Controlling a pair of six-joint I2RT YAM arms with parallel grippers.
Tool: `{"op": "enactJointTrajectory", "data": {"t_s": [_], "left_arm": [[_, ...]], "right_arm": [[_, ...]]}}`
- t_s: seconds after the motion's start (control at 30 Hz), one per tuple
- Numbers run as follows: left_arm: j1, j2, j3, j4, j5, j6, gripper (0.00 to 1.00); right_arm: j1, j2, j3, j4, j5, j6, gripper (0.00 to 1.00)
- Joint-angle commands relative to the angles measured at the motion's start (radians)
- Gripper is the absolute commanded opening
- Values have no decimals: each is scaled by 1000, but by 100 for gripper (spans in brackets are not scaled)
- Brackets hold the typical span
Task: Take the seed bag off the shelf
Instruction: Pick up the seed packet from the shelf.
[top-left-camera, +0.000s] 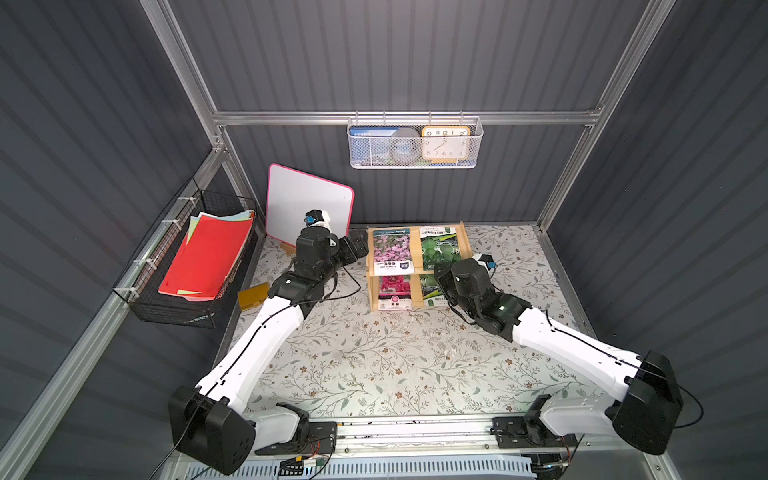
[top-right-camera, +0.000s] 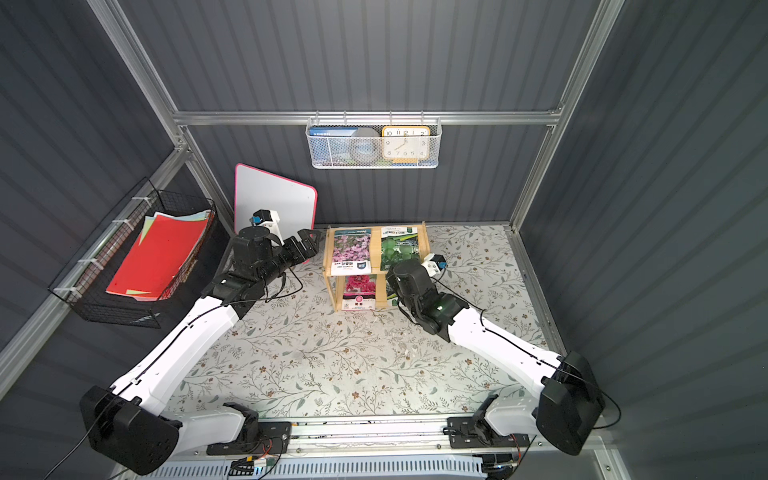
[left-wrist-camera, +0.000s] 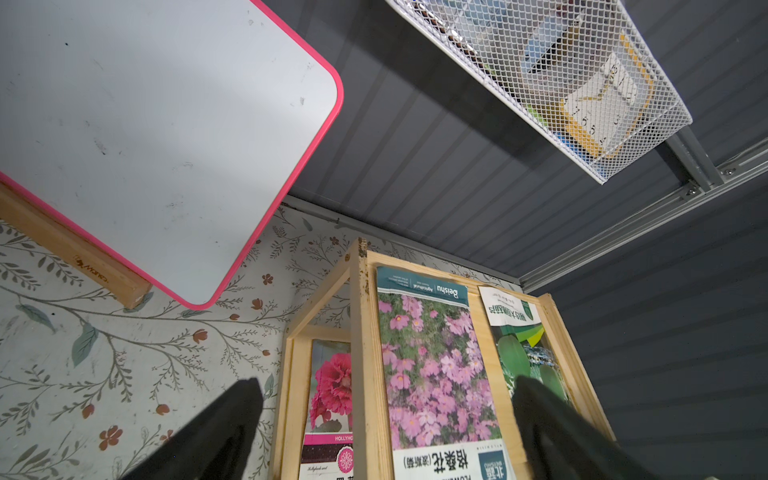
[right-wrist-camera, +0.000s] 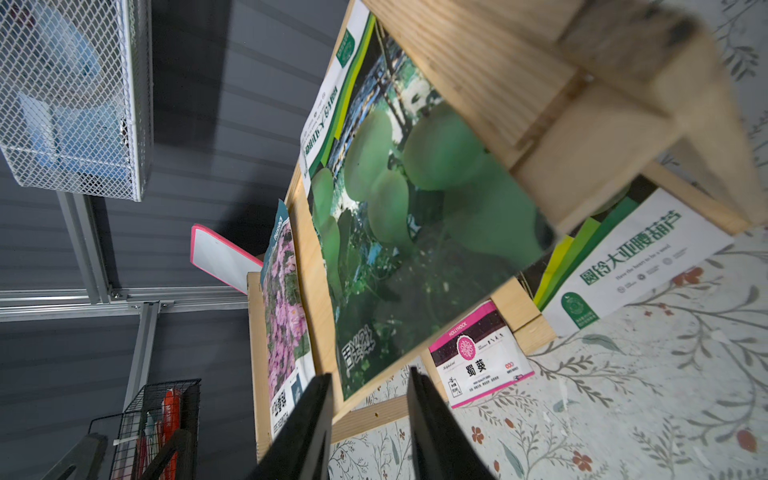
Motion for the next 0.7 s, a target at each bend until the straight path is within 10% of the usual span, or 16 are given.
{"op": "enactJointTrajectory", "data": {"t_s": [0.0,0.67], "left_arm": [[8,3,0,14,11,26,100],[8,-2,2,5,2,33,100]], "right_arm": [[-4,21,1,16,33,-1,36],[-4,30,38,32,42,-25,33]]}}
